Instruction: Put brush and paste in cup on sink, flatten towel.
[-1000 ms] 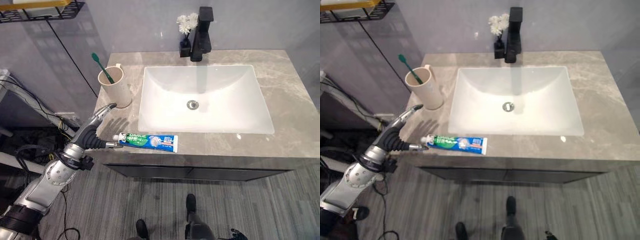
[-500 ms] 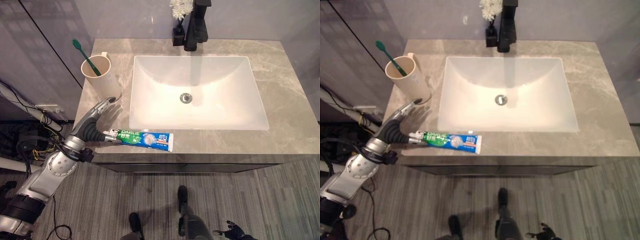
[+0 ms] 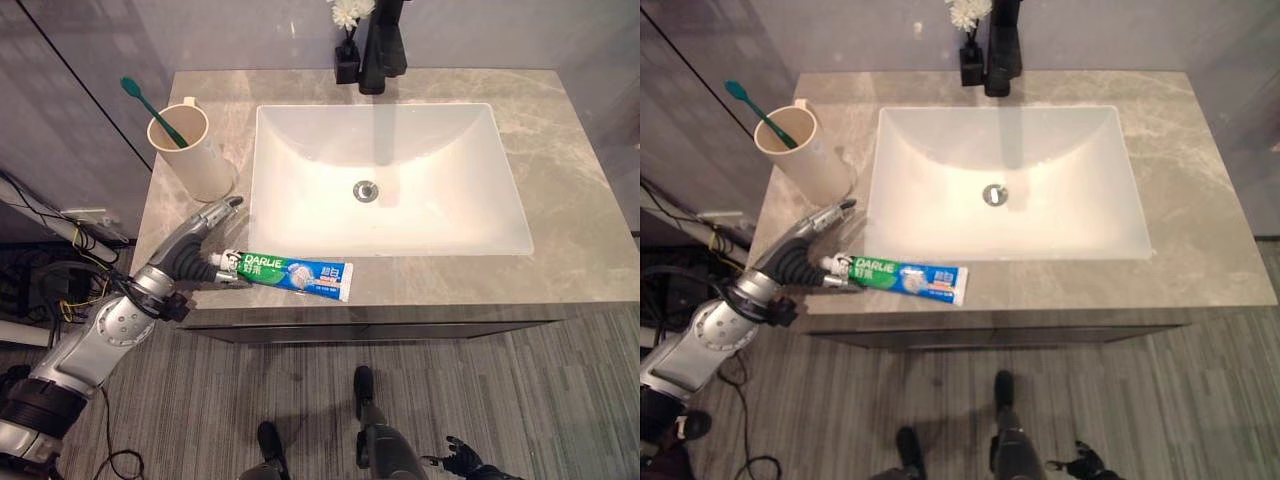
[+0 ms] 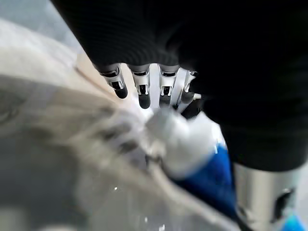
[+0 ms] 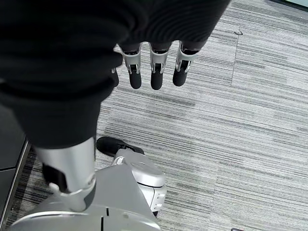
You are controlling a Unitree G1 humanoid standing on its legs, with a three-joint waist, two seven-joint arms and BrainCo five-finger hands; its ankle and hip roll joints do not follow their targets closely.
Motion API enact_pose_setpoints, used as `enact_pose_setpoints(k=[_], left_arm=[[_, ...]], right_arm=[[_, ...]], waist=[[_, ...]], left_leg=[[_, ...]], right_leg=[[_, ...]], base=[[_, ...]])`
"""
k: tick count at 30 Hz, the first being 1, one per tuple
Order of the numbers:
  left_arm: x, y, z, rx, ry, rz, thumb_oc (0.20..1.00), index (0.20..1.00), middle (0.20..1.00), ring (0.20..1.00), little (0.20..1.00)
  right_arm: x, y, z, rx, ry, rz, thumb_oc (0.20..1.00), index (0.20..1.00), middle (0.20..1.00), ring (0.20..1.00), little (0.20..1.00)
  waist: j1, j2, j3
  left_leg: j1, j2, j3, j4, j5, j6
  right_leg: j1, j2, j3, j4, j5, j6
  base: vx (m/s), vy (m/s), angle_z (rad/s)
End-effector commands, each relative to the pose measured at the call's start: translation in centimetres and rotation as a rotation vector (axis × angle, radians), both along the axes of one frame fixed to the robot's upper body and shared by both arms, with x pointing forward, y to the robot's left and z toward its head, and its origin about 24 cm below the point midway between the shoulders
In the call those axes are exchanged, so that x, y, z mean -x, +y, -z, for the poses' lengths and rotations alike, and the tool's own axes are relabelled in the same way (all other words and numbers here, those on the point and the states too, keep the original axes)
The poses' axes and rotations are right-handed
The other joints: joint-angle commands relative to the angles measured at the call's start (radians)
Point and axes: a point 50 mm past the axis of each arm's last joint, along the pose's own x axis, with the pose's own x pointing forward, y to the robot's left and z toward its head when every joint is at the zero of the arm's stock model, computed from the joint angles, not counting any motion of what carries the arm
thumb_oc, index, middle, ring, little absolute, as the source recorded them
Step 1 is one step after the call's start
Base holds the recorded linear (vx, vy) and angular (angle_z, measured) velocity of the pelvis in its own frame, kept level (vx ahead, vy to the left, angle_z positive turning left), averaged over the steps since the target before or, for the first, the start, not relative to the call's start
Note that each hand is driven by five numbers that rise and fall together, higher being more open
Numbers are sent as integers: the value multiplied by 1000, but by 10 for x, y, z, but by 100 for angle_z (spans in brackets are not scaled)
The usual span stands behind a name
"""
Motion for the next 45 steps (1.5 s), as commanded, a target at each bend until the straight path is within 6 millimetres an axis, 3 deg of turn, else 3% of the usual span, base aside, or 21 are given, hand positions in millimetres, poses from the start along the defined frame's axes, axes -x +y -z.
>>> enact_pose_setpoints(k=[1, 13, 14, 20, 22, 23, 30, 32, 34, 35, 38, 40, 41, 42, 44, 45], left_arm=[[-1, 0, -19, -36, -70, 31, 1000, 1000, 1000, 1000, 1000], [0, -8, -13, -72, -43, 79, 1000, 1000, 1000, 1000, 1000], [0, -10, -12, -73, -37, 86, 937, 937, 937, 937, 937], [-1, -17, -6, -105, -9, 123, 824, 824, 824, 824, 824], [-1, -21, -4, -118, 1, 142, 821, 821, 821, 821, 821], [-1, -23, -3, -122, 8, 151, 774, 774, 774, 774, 774], [0, -29, 11, -149, 65, 188, 727, 727, 727, 727, 727], [0, -29, 12, -154, 74, 190, 730, 730, 730, 730, 730], [1, -29, 19, -169, 96, 193, 846, 846, 846, 846, 846], [2, -28, 20, -186, 98, 195, 859, 859, 859, 859, 859], [1, -28, 21, -236, 93, 203, 821, 821, 821, 821, 821], [1, -28, 23, -246, 101, 200, 749, 749, 749, 749, 749], [1, -28, 24, -263, 106, 204, 595, 595, 595, 595, 595], [1, -28, 25, -277, 110, 213, 511, 511, 511, 511, 511], [2, -29, 26, -300, 117, 224, 423, 423, 423, 423, 423], [2, -29, 28, -304, 121, 224, 332, 332, 332, 332, 332]], right_arm=[[-9, 0, -2, -3, -29, -6, 1000, 1000, 1000, 1000, 1000], [-6, 1, -1, -5, -25, 4, 1000, 1000, 1000, 1000, 1000], [-5, 1, -1, -4, -22, 5, 1000, 1000, 1000, 1000, 1000], [-4, 0, -1, -3, -24, 4, 1000, 1000, 1000, 1000, 1000], [-2, 0, -1, -1, -17, 7, 1000, 1000, 1000, 1000, 1000], [-1, -1, -1, 2, -16, 11, 1000, 1000, 1000, 1000, 1000], [8, -2, 1, 2, 5, 21, 1000, 1000, 1000, 1000, 1000], [9, -2, 1, 1, 7, 23, 1000, 1000, 1000, 1000, 1000], [12, -2, 2, 1, 14, 26, 1000, 1000, 1000, 1000, 1000], [12, -2, 2, 2, 16, 25, 1000, 1000, 1000, 1000, 1000], [14, -2, 3, 5, 23, 22, 1000, 1000, 1000, 1000, 1000], [15, -3, 2, 7, 25, 25, 1000, 1000, 1000, 1000, 1000], [16, -3, 3, 7, 26, 25, 1000, 1000, 1000, 1000, 1000], [16, -4, 2, 9, 27, 25, 1000, 1000, 1000, 1000, 1000], [18, -5, 3, 12, 32, 36, 1000, 1000, 1000, 1000, 1000], [19, -5, 3, 12, 33, 37, 1000, 1000, 1000, 1000, 1000]], waist=[[-12, 5, 16], [-18, 10, 14], [-19, 11, 13], [-23, 9, 9], [-24, 7, 6], [-25, 6, 5], [-32, 1, -13], [-31, -1, -15], [-31, -4, -20], [-31, -4, -21], [-33, -4, -25], [-33, -5, -26], [-34, -4, -27], [-35, -4, -28], [-34, -4, -32], [-34, -4, -33]], left_leg=[[-49, 18, -62, 7, 76, -13], [-49, 17, -62, 7, 74, -14], [-49, 16, -63, 7, 73, -13], [-48, 17, -60, 7, 74, -13], [-45, 18, -59, 7, 72, -13], [-43, 18, -58, 7, 72, -13], [-22, 21, -53, 7, 67, -15], [-18, 21, -52, 7, 66, -15], [-15, 21, -51, 7, 64, -15], [-13, 21, -51, 7, 64, -15], [-9, 20, -50, 7, 63, -15], [-8, 20, -50, 7, 63, -16], [-7, 20, -50, 7, 63, -16], [-6, 20, -50, 7, 62, -16], [-2, 20, -51, 7, 61, -15], [1, 20, -51, 7, 61, -16]], right_leg=[[88, -72, -18, 4, -29, 107], [86, -74, -18, 4, -33, 106], [86, -74, -17, 4, -33, 106], [88, -73, -17, 4, -35, 105], [90, -73, -17, 4, -36, 105], [92, -72, -16, 4, -37, 105], [110, -69, -16, 4, -42, 106], [113, -69, -15, 4, -43, 105], [118, -68, -16, 4, -45, 105], [121, -69, -17, 4, -45, 106], [124, -69, -17, 4, -46, 106], [126, -69, -18, 4, -45, 106], [127, -69, -20, 4, -46, 107], [129, -69, -20, 4, -46, 106], [133, -69, -21, 4, -47, 106], [135, -69, -22, 4, -48, 106]], base=[[0, 0, 0], [0, 0, 0], [0, 0, 0], [0, 0, 0], [0, 0, 0], [0, 0, 0], [1, 0, -1], [0, 0, 0], [0, 0, 0], [0, 0, 0], [0, 0, 0], [0, 0, 0], [0, 0, 0], [0, 0, 0], [0, 0, 0], [0, 0, 0]])
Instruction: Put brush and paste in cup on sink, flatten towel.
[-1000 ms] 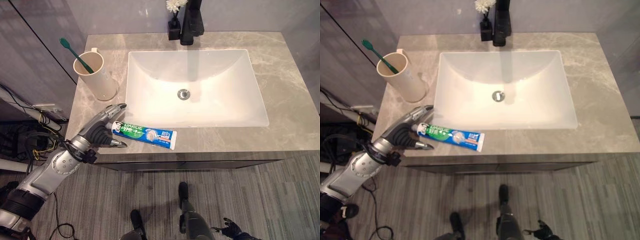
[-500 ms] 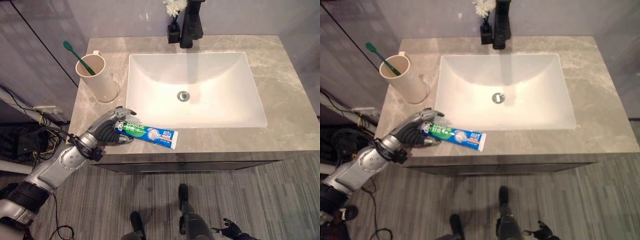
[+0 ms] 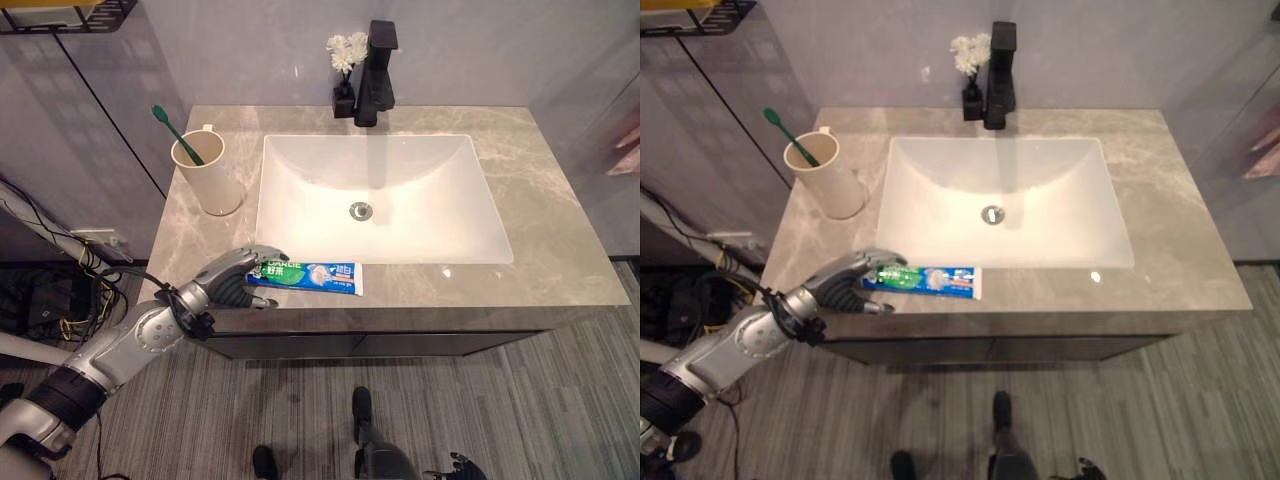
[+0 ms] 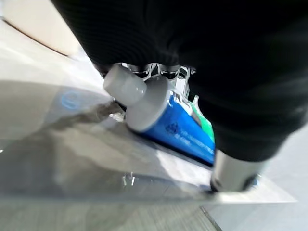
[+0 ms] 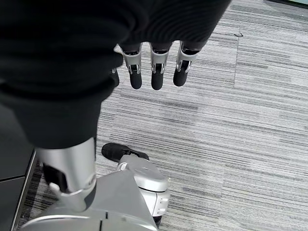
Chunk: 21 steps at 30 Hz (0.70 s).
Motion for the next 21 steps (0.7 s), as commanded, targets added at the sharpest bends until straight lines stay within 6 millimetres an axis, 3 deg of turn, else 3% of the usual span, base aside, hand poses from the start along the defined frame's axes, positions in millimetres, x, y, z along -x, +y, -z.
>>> enact_pose_setpoints(k=[1, 3, 11, 15, 16, 18, 19, 20, 21], left_arm=[[8, 7, 7, -127, 28, 46, 260, 260, 260, 260, 260], [9, 9, 10, -140, 41, 40, 200, 200, 200, 200, 200], [9, 9, 19, -122, 38, 8, 200, 200, 200, 200, 200], [7, 2, 1, -102, -94, 13, 200, 200, 200, 200, 200], [7, 3, -9, -77, -155, -6, 200, 200, 200, 200, 200], [7, 5, -21, -44, -225, -36, 200, 200, 200, 200, 200], [5, 8, -31, -24, -293, -70, 200, 200, 200, 200, 200], [5, 10, -35, -5, -316, -82, 200, 200, 200, 200, 200], [5, 12, -38, 6, -345, -101, 200, 200, 200, 200, 200]], right_arm=[[-7, -5, -3, 19, -23, 4, 1000, 1000, 1000, 1000, 1000], [-6, -5, -3, 18, -22, 8, 1000, 1000, 1000, 1000, 1000], [2, -5, 0, 18, 7, 52, 1000, 1000, 1000, 1000, 1000], [10, -13, -1, -3, -16, 260, 1000, 1000, 1000, 1000, 1000], [17, -24, -3, -9, -44, 440, 1000, 1000, 1000, 1000, 1000], [22, -45, -10, 16, -106, 637, 1000, 1000, 1000, 1000, 1000], [20, -69, -20, 63, -183, 773, 1000, 1000, 1000, 1000, 1000], [22, -75, -23, 76, -207, 809, 1000, 1000, 1000, 1000, 1000], [20, -94, -33, 115, -283, 932, 1000, 1000, 1000, 1000, 1000]], waist=[[-31, 19, 44], [-31, 19, 40], [-25, 15, 22], [-21, -1, -1], [-22, -10, -12], [-23, -19, -22], [-27, -26, -30], [-29, -29, -34], [-34, -32, -40]], left_leg=[[-30, 27, -54, 7, 58, -15], [-23, 27, -53, 7, 57, -15], [7, 26, -58, 7, 50, -15], [35, 32, -68, 7, 44, -16], [53, 37, -70, 7, 40, -18], [69, 41, -74, 7, 36, -19], [77, 44, -76, 7, 31, -21], [76, 44, -76, 7, 35, -20], [84, 48, -77, 7, 27, -22]], right_leg=[[108, -63, -26, 4, -45, 111], [115, -63, -27, 4, -46, 111], [151, -66, -35, 4, -51, 112], [188, -63, -49, 4, -58, 113], [208, -60, -53, 4, -63, 112], [229, -56, -61, 4, -67, 112], [241, -53, -66, 4, -72, 114], [241, -52, -67, 4, -68, 113], [252, -50, -70, 4, -74, 116]], base=[[15, 1, -4], [16, 1, -6], [7, 0, -2], [10, -14, 5], [13, -5, 5], [0, 0, 0], [-33, -8, 3], [-16, 5, 6], [-33, -4, 6]])
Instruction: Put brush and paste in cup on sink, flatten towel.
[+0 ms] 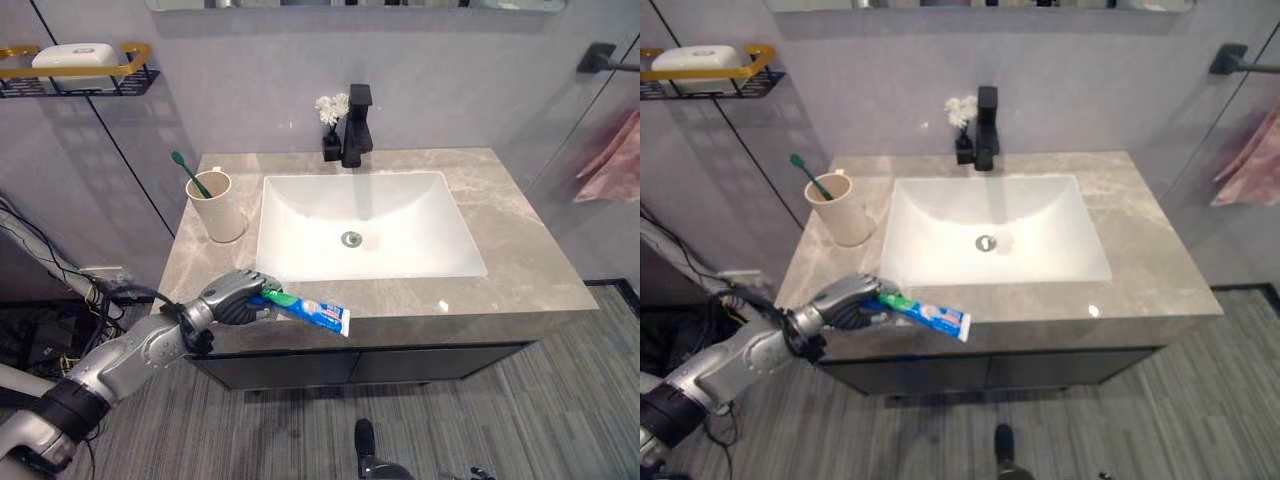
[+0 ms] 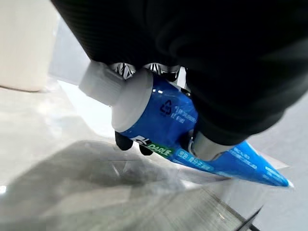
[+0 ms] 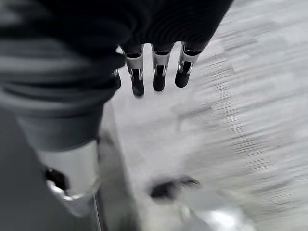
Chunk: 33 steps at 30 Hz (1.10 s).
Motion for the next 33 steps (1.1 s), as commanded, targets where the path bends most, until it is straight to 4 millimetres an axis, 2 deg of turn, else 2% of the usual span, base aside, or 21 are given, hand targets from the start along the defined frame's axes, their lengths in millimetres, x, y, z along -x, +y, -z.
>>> enact_pose_setpoints(k=[1, 2, 3, 4, 5, 7, 8, 9, 11, 12, 14, 15, 16, 19, 20, 22, 24, 25, 26, 29, 33], left_arm=[[-17, 5, -58, 141, -307, -65, 200, 200, 200, 200, 200], [-16, 6, -71, 201, -421, -104, 200, 200, 200, 200, 200], [-15, 5, -74, 239, -478, -122, 200, 200, 200, 200, 200], [-15, 5, -73, 240, -481, -122, 200, 200, 200, 200, 200], [-15, 3, -82, 320, -586, -161, 200, 200, 200, 200, 200], [-16, 1, -83, 337, -608, -168, 200, 200, 200, 200, 200], [-16, -1, -92, 386, -665, -175, 200, 200, 200, 200, 200], [-15, -4, -97, 424, -696, -174, 200, 200, 200, 200, 200], [-14, -7, -101, 436, -712, -164, 200, 200, 200, 200, 200], [-10, -12, -120, 462, -793, -126, 200, 200, 200, 200, 200], [-8, -15, -129, 473, -829, -105, 200, 200, 200, 200, 200], [-7, -21, -143, 484, -885, -71, 200, 200, 200, 200, 200], [-7, -21, -144, 483, -888, -72, 200, 200, 200, 200, 200], [-5, -32, -165, 482, -954, -6, 200, 200, 200, 200, 200], [-6, -39, -171, 494, -950, 28, 200, 200, 200, 200, 200], [-6, -41, -172, 501, -943, 36, 200, 200, 200, 200, 200], [-8, -40, -173, 499, -935, 31, 200, 200, 200, 200, 200], [-8, -39, -173, 499, -935, 30, 200, 200, 200, 200, 200], [-7, -39, -174, 499, -932, 31, 200, 200, 200, 200, 200], [-5, -38, -176, 503, -941, 32, 200, 200, 200, 200, 200], [-6, -36, -166, 497, -913, 16, 200, 200, 200, 200, 200]], right_arm=[[-2, -42, -21, 141, -89, 220, 1000, 1000, 1000, 1000, 1000], [-17, -82, -53, 345, -239, 411, 1000, 1000, 1000, 1000, 1000], [-37, -97, -77, 513, -329, 443, 1000, 1000, 1000, 1000, 1000], [-37, -96, -78, 521, -325, 443, 1000, 1000, 1000, 1000, 1000], [-90, -107, -144, 753, -663, 410, 1000, 1000, 1000, 1000, 1000], [-93, -104, -150, 791, -667, 393, 1000, 1000, 1000, 1000, 1000], [-119, -99, -187, 914, -785, 248, 1000, 1000, 1000, 1000, 1000], [-132, -92, -209, 996, -844, 170, 1000, 1000, 1000, 1000, 1000], [-139, -86, -219, 1043, -870, 138, 1000, 1000, 1000, 1000, 1000], [-161, -66, -258, 1162, -999, -49, 1000, 1000, 1000, 1000, 1000], [-171, -54, -271, 1189, -1054, -125, 1000, 1000, 1000, 1000, 1000], [-192, -25, -300, 1202, -1193, -333, 1000, 1000, 1000, 1000, 1000], [-193, -24, -301, 1201, -1195, -333, 1000, 1000, 1000, 1000, 1000], [-221, 28, -328, 969, -1444, -658, 1000, 1000, 1000, 1000, 1000], [-238, 79, -340, 590, -1597, -965, 1000, 1000, 1000, 1000, 1000], [-242, 88, -344, 508, -1631, -989, 1000, 1000, 1000, 1000, 1000], [-251, 120, -350, 335, -1691, -1083, 1000, 1000, 1000, 1000, 1000], [-251, 120, -350, 334, -1692, -1084, 1000, 1000, 1000, 1000, 1000], [-252, 151, -361, 165, -1797, -1115, 1000, 1000, 1000, 1000, 1000], [-247, 199, -378, -138, -1944, -1159, 1000, 1000, 1000, 1000, 1000], [-237, 229, -395, -244, -2034, -1218, 1000, 1000, 1000, 1000, 1000]], waist=[[-14, -9, 26], [-19, -10, 12], [-22, -6, 3], [-22, -5, 4], [-31, 0, -9], [-32, -2, -13], [-34, -4, -21], [-33, -6, -24], [-32, -8, -27], [-28, -9, -34], [-26, -12, -35], [-23, -15, -39], [-24, -16, -36], [-13, -24, -37], [5, -30, -37], [7, -30, -38], [16, -28, -34], [15, -28, -34], [34, -24, -33], [48, -22, -27], [70, -22, -21]], left_leg=[[-43, 24, -70, 10, 50, -13], [-32, 28, -73, 10, 39, -13], [-29, 30, -75, 10, 37, -10], [-32, 29, -75, 10, 43, -9], [-20, 32, -79, 10, 34, -7], [-21, 32, -82, 10, 40, -4], [-10, 35, -82, 10, 32, -5], [-8, 38, -83, 10, 31, -4], [-13, 38, -85, 10, 39, -3], [-6, 41, -86, 10, 33, -5], [-10, 41, -86, 10, 43, -4], [1, 42, -85, 10, 36, -6], [-2, 41, -85, 10, 42, -5], [7, 40, -77, 10, 47, -6], [20, 41, -66, 10, 47, -9], [18, 39, -65, 10, 53, -8], [24, 38, -62, 10, 53, -9], [24, 38, -63, 10, 54, -9], [28, 38, -64, 10, 54, -10], [32, 36, -77, 10, 56, -11], [34, 35, -89, 10, 58, -12]], right_leg=[[118, -60, -47, 10, -49, 109], [134, -57, -52, 10, -55, 113], [140, -58, -55, 10, -57, 114], [138, -58, -55, 10, -52, 112], [153, -56, -61, 10, -61, 113], [155, -56, -64, 10, -59, 110], [166, -51, -65, 10, -69, 107], [171, -49, -65, 10, -72, 103], [169, -49, -67, 10, -67, 99], [176, -44, -69, 10, -75, 98], [174, -44, -69, 10, -71, 94], [184, -40, -66, 10, -79, 93], [182, -41, -66, 10, -74, 91], [189, -40, -65, 10, -75, 89], [200, -40, -66, 10, -79, 88], [197, -42, -67, 10, -75, 86], [204, -43, -69, 10, -75, 84], [204, -43, -69, 10, -75, 84], [213, -43, -75, 10, -78, 81], [225, -44, -87, 10, -85, 76], [241, -47, -108, 10, -91, 72]], base=[[9, 13, 7], [1, 24, 6], [0, 0, 0], [-13, 39, -3], [-45, 29, -4], [-27, 22, 5], [-9, 6, 13], [-30, 2, 8], [-20, -6, 1], [-31, -7, 0], [-25, -5, 3], [-15, -4, 4], [0, 0, 0], [-41, -6, 4], [-41, 0, -3], [-19, 0, -5], [-9, 9, 6], [0, 0, 0], [0, 0, 0], [14, 1, 3], [24, 3, 16]])
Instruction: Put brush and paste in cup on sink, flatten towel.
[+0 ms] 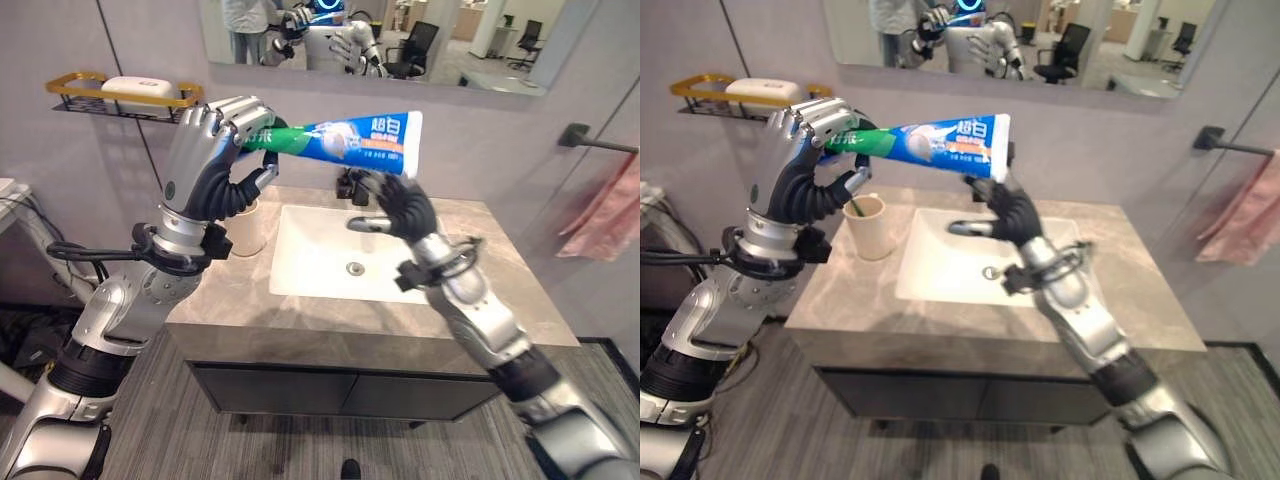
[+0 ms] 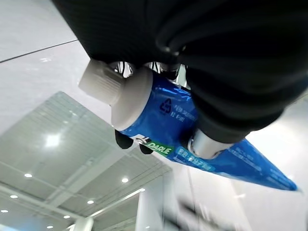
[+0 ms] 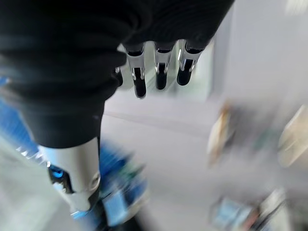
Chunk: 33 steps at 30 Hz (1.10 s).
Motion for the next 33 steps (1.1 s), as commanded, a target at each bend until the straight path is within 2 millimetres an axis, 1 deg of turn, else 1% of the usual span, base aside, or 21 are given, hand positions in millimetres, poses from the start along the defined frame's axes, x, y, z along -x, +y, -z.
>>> enact_pose_setpoints(k=[1, 4, 6, 8, 12, 16, 17, 18, 19, 20, 23, 26, 27, 28, 29, 30, 32, 33], left_arm=[[4, 4, -13, 60, -57, 12, 200, 200, 200, 200, 200], [4, 3, -4, 71, -25, 22, 200, 200, 200, 200, 200], [4, -1, 4, 78, 12, 45, 200, 200, 200, 200, 200], [3, -2, 8, 73, 34, 53, 200, 200, 200, 200, 200], [4, -4, 20, 79, 90, 69, 200, 200, 200, 200, 200], [3, -7, 32, 94, 154, 88, 200, 200, 200, 200, 200], [3, -7, 33, 92, 160, 89, 200, 200, 200, 200, 200], [3, -8, 34, 93, 168, 94, 200, 200, 200, 200, 200], [3, -10, 37, 95, 182, 101, 200, 200, 200, 200, 200], [3, -11, 40, 102, 198, 108, 200, 200, 200, 200, 200], [3, -12, 45, 109, 227, 116, 200, 200, 200, 200, 200], [4, -16, 55, 130, 284, 141, 206, 206, 206, 206, 206], [4, -17, 57, 134, 296, 143, 263, 263, 263, 263, 263], [4, -17, 61, 133, 316, 142, 423, 423, 423, 423, 423], [5, -16, 64, 130, 332, 134, 740, 740, 740, 740, 740], [5, -14, 67, 130, 340, 121, 1000, 1000, 1000, 1000, 1000], [8, -10, 76, 148, 371, 96, 1000, 1000, 1000, 1000, 1000], [10, -6, 84, 155, 404, 82, 1000, 1000, 1000, 1000, 1000]], right_arm=[[3, -10, -38, -127, -131, -6, 1000, 1000, 1000, 1000, 1000], [5, -3, -40, -182, -119, -43, 1000, 1000, 1000, 1000, 1000], [8, 5, -42, -244, -88, -110, 1000, 1000, 1000, 1000, 1000], [10, 7, -47, -246, -106, -123, 1000, 1000, 1000, 1000, 1000], [15, 9, -54, -313, -111, -154, 1000, 1000, 1000, 1000, 1000], [18, 14, -52, -377, -74, -190, 1000, 1000, 1000, 1000, 1000], [19, 15, -53, -379, -76, -196, 755, 755, 755, 755, 755], [20, 15, -52, -382, -72, -197, 589, 589, 589, 589, 589], [20, 15, -52, -389, -70, -196, 307, 307, 307, 307, 307], [20, 15, -51, -400, -63, -194, 200, 200, 200, 200, 200], [18, 14, -48, -421, -43, -182, 200, 200, 200, 200, 200], [18, 12, -42, -448, -16, -163, 200, 200, 200, 200, 200], [18, 11, -41, -454, -10, -159, 200, 200, 200, 200, 200], [18, 11, -39, -462, 3, -159, 200, 200, 200, 200, 200], [18, 11, -37, -469, 13, -155, 200, 200, 200, 200, 200], [18, 10, -35, -473, 21, -148, 200, 200, 200, 200, 200], [17, 8, -30, -470, 35, -118, 200, 200, 200, 200, 200], [15, 5, -28, -457, 33, -87, 200, 200, 200, 200, 200]], waist=[[2, -12, -3], [13, -16, -1], [22, -19, 2], [25, -22, 3], [34, -29, 6], [37, -35, 8], [37, -36, 8], [36, -36, 7], [36, -36, 8], [38, -37, 9], [39, -38, 11], [39, -39, 23], [40, -39, 25], [42, -39, 28], [46, -39, 31], [48, -41, 32], [53, -44, 31], [59, -45, 34]], left_leg=[[-48, 7, -59, 7, 59, -4], [-49, 6, -67, 7, 59, -5], [-53, 3, -77, 7, 60, -5], [-56, 3, -85, 7, 61, -4], [-64, -1, -99, 7, 62, -1], [-69, -6, -105, 7, 61, 3], [-69, -7, -105, 7, 60, 4], [-69, -9, -105, 7, 59, 5], [-68, -11, -106, 7, 57, 7], [-68, -13, -106, 7, 55, 10], [-67, -18, -108, 7, 52, 15], [-64, -30, -118, 7, 47, 29], [-63, -33, -120, 7, 47, 32], [-63, -37, -122, 7, 45, 36], [-61, -43, -125, 7, 42, 41], [-61, -46, -126, 7, 41, 44], [-60, -57, -126, 7, 36, 54], [-59, -64, -126, 7, 33, 60]], right_leg=[[138, -66, -64, 3, -82, 91], [147, -70, -79, 3, -83, 90], [152, -73, -90, 3, -85, 89], [155, -74, -97, 3, -85, 88], [159, -78, -112, 3, -85, 88], [161, -82, -119, 3, -85, 88], [162, -84, -122, 3, -84, 89], [163, -86, -123, 3, -83, 90], [162, -89, -123, 3, -81, 91], [162, -90, -123, 3, -80, 93], [164, -94, -122, 7, -79, 93], [156, -103, -124, 41, -86, 94], [154, -106, -123, 47, -87, 95], [153, -109, -124, 49, -87, 96], [153, -112, -126, 50, -85, 98], [156, -115, -127, 49, -83, 99], [159, -125, -126, 50, -78, 104], [159, -130, -129, 53, -74, 108]], base=[[23, 5, 31], [24, 10, 15], [10, 12, 9], [11, 8, 6], [12, 15, 7], [3, 25, 15], [6, 34, 8], [1, 33, 4], [1, 37, 1], [0, 0, 0], [0, 13, 0], [-14, 83, 4], [-15, 87, 9], [-19, 89, 8], [-22, 86, 6], [-19, 84, 4], [-19, 94, 5], [-19, 96, 4]])
